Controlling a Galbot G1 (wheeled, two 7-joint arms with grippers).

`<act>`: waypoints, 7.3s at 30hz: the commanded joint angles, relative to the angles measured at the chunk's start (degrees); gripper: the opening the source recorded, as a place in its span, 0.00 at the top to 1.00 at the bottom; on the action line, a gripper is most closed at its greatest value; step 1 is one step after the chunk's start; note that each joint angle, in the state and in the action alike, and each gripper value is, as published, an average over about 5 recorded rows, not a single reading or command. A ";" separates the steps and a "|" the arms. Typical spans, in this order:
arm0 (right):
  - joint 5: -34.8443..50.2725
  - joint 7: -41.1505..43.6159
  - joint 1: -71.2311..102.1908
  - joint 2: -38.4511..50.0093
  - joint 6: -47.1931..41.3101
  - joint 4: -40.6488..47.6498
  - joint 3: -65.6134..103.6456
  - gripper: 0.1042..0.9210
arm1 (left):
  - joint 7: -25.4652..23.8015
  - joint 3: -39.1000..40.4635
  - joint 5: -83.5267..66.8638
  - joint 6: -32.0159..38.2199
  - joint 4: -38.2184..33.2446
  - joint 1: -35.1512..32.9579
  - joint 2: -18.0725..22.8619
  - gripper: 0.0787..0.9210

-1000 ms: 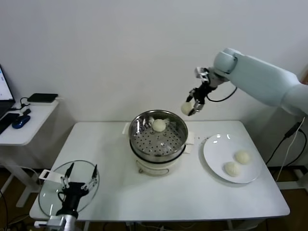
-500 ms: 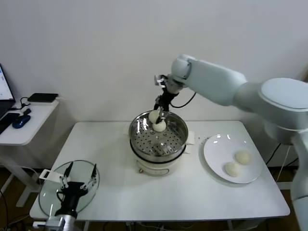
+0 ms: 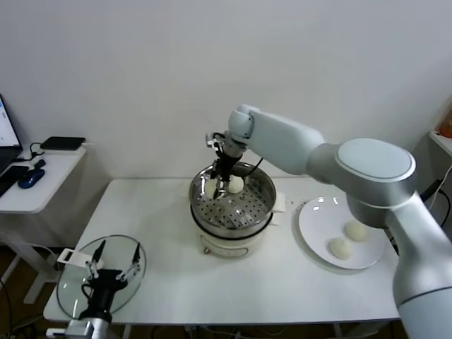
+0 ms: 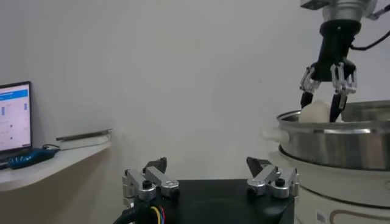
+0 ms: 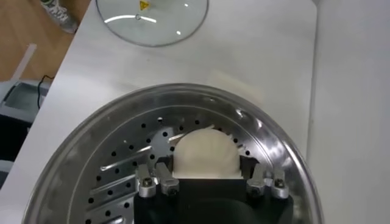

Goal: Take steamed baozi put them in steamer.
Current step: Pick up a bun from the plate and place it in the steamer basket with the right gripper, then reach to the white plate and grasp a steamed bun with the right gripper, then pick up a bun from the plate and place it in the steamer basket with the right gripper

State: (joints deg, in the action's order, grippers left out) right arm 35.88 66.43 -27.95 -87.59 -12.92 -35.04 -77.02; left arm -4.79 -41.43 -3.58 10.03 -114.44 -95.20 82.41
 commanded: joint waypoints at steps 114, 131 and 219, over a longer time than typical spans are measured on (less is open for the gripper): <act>-39.85 4.69 25.23 42.64 13.27 -15.95 24.19 0.12 | -0.28 -1.18 -1.11 -1.39 -1.00 -2.15 1.19 0.12; -40.64 5.11 25.80 41.92 13.11 -15.78 24.49 0.14 | -0.24 -1.23 -1.32 -1.30 -0.61 -2.07 1.21 0.12; -68.55 5.51 7.89 22.10 43.44 -50.81 16.19 0.28 | -0.27 -0.83 1.29 -2.49 0.16 -2.17 0.78 0.12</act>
State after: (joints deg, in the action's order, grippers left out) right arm -32.48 71.83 -21.35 -67.33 30.23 -84.49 -60.05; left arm -5.06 -42.32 -2.42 7.62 -114.27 -97.38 83.14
